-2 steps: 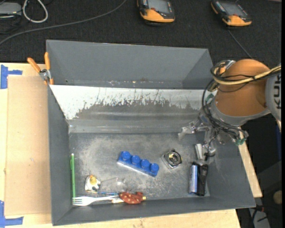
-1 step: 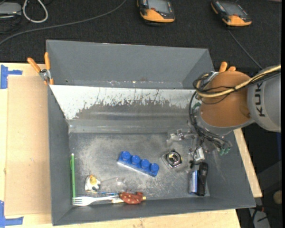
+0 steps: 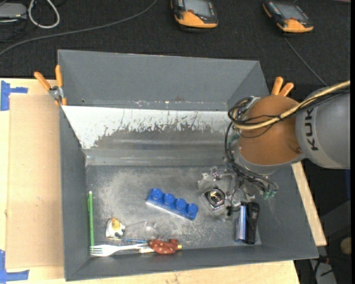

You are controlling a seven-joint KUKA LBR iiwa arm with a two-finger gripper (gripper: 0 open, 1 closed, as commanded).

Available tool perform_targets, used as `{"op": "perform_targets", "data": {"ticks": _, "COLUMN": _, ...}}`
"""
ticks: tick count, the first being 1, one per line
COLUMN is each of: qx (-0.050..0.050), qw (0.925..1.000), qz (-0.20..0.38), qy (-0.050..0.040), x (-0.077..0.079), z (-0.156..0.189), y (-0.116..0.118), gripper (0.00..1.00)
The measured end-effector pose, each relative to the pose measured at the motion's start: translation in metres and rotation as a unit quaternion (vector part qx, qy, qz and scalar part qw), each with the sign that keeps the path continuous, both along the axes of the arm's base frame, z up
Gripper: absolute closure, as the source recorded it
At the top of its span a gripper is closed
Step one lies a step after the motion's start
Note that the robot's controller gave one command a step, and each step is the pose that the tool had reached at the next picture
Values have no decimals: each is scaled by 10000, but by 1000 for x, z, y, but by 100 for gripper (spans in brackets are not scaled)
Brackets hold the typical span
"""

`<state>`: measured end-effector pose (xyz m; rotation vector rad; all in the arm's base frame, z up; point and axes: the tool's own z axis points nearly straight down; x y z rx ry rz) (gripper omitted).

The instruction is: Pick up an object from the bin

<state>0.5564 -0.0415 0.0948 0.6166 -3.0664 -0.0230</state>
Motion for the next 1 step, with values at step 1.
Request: {"op": "perform_targets", "data": {"ticks": 1, "qx": -2, "qw": 9992, "qz": 392, "qy": -30, "x": 3, "z": -3, "y": -12, "gripper": 0}}
